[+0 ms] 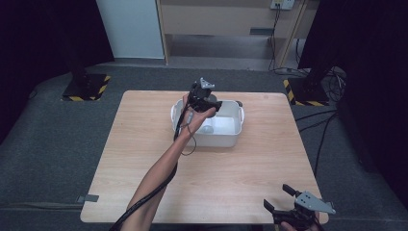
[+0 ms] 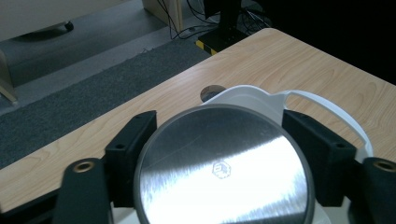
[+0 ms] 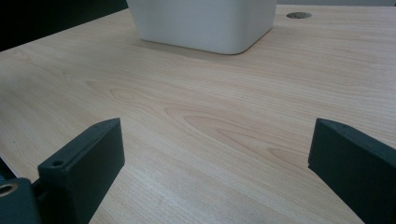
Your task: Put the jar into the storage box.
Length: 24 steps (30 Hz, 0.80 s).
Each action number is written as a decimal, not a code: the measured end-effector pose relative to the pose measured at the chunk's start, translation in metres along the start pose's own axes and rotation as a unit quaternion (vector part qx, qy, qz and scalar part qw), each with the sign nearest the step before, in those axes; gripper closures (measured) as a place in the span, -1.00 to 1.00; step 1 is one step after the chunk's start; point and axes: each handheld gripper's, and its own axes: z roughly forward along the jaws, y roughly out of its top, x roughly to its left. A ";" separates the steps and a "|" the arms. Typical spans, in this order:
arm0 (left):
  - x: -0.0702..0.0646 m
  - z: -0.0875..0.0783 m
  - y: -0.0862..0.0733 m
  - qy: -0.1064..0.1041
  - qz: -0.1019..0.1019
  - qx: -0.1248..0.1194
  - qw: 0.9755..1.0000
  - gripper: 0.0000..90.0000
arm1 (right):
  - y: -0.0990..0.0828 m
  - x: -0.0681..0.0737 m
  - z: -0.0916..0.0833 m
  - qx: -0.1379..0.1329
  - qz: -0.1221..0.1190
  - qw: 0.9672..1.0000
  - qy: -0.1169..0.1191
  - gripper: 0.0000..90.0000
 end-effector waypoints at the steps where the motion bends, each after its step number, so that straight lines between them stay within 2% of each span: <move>1: 0.000 0.000 0.001 0.000 -0.001 -0.002 1.000 -0.51 | 0.000 0.000 0.000 0.000 0.000 1.000 0.000 -0.92; 7: -0.002 -0.009 0.010 -0.008 0.012 -0.026 1.000 -0.69 | 0.000 0.000 0.000 -0.001 -0.001 1.000 0.000 -0.92; 12: -0.002 -0.024 0.023 -0.017 0.017 -0.050 0.998 -0.76 | 0.000 0.000 0.000 -0.001 -0.001 1.000 0.001 -0.92; 16: -0.003 -0.035 0.031 -0.026 0.025 -0.059 0.998 -0.81 | 0.000 0.000 0.000 0.000 -0.001 1.000 0.001 -0.92; 19: -0.006 -0.050 0.039 -0.037 0.031 -0.074 0.996 -0.83 | 0.000 0.000 0.000 0.000 -0.002 1.000 0.001 -0.92; 24: -0.009 -0.064 0.045 -0.049 0.036 -0.086 0.994 -0.88 | 0.000 0.000 0.000 0.000 -0.002 1.000 0.001 -0.92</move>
